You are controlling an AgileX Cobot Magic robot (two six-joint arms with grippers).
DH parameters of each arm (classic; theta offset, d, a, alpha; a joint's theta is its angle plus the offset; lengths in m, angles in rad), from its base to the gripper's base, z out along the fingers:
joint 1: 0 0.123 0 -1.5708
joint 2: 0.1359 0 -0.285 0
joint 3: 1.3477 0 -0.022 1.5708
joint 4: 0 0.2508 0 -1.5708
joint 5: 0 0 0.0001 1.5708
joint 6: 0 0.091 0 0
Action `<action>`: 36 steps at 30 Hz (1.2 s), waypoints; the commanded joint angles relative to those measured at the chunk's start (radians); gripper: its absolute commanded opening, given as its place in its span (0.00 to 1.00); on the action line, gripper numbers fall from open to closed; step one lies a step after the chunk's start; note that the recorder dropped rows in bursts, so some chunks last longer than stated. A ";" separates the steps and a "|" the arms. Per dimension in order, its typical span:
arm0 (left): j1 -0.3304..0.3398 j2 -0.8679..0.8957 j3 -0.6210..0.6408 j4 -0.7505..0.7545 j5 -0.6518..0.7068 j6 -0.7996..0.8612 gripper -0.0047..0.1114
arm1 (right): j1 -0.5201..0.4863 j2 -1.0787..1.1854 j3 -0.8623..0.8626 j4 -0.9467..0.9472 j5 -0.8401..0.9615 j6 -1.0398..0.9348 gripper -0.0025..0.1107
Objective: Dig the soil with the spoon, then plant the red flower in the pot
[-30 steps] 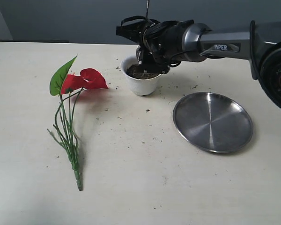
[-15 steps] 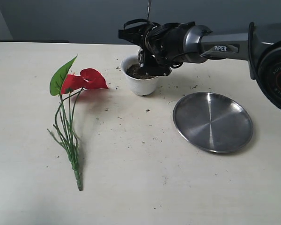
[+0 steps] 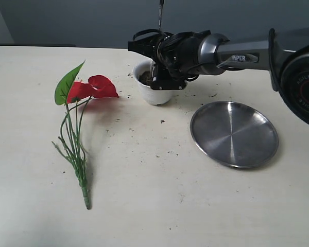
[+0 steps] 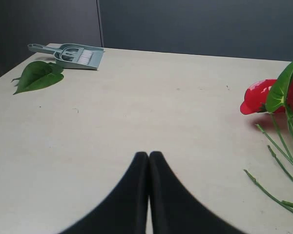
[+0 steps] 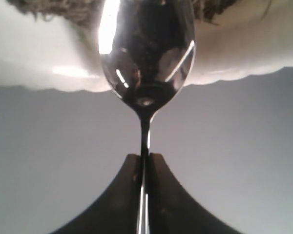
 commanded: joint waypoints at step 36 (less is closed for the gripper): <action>-0.007 -0.004 0.005 -0.009 -0.007 0.000 0.04 | 0.020 -0.091 0.108 -0.006 0.053 -0.057 0.02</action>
